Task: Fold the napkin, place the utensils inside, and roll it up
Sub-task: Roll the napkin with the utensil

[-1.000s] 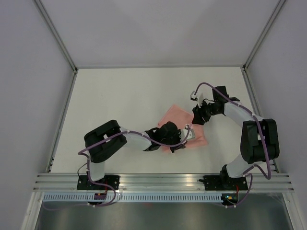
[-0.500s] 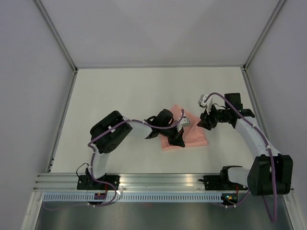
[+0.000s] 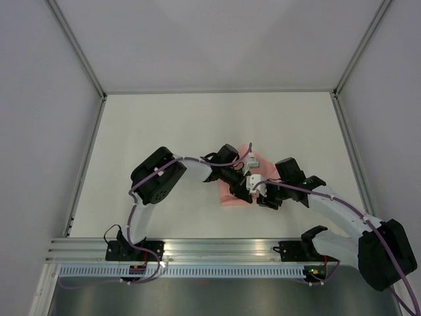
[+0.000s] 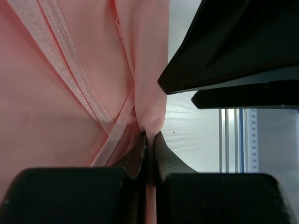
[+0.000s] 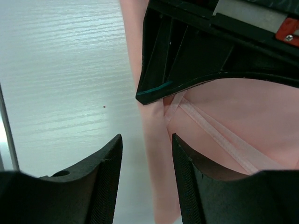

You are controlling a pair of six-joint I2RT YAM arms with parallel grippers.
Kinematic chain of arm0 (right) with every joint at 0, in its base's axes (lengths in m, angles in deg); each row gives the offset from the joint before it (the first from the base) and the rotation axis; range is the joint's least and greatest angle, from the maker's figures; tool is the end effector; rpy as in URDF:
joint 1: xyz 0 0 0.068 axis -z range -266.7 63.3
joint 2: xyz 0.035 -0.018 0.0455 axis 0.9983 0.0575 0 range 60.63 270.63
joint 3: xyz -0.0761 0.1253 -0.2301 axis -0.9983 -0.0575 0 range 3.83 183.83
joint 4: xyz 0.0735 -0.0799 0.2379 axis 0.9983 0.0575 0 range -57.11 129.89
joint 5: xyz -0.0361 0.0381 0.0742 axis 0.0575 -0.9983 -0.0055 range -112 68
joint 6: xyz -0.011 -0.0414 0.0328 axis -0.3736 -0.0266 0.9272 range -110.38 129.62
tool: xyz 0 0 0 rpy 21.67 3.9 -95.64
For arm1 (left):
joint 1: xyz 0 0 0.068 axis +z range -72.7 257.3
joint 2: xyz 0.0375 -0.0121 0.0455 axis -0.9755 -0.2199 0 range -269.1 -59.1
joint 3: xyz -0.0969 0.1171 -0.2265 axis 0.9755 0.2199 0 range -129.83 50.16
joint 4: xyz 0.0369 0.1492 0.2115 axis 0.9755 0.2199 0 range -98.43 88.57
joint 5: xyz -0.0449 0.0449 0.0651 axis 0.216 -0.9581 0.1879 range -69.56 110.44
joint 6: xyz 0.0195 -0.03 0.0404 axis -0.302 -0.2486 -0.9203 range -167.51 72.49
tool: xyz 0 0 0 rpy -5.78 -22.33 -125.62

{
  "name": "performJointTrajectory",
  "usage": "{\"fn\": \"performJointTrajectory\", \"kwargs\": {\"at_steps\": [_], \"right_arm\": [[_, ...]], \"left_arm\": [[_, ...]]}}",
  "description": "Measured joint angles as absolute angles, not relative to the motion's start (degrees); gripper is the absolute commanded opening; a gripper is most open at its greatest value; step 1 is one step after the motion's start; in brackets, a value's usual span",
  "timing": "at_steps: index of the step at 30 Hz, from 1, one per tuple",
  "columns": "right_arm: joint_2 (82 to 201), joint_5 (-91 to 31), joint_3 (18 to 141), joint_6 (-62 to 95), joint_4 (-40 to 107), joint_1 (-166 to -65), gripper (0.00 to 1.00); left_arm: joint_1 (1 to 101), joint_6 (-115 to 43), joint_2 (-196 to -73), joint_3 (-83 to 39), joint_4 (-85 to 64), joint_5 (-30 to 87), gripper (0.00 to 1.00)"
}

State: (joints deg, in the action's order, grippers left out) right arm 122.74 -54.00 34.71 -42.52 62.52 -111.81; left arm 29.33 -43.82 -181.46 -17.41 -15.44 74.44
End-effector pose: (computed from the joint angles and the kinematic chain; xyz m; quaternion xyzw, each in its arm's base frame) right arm 0.1621 0.0968 0.1801 -0.6349 0.6836 0.2029 0.2975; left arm 0.2567 -0.3278 0.1005 0.4647 0.7083 -0.5210 0.1044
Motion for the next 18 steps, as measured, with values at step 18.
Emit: {"fn": "performJointTrajectory", "kwargs": {"at_steps": [18], "right_arm": [[128.4, -44.3, 30.4, -39.0, 50.2, -124.2, 0.39]], "left_arm": [[29.9, -42.0, -183.3, -19.3, -10.1, 79.1, 0.02]]}}
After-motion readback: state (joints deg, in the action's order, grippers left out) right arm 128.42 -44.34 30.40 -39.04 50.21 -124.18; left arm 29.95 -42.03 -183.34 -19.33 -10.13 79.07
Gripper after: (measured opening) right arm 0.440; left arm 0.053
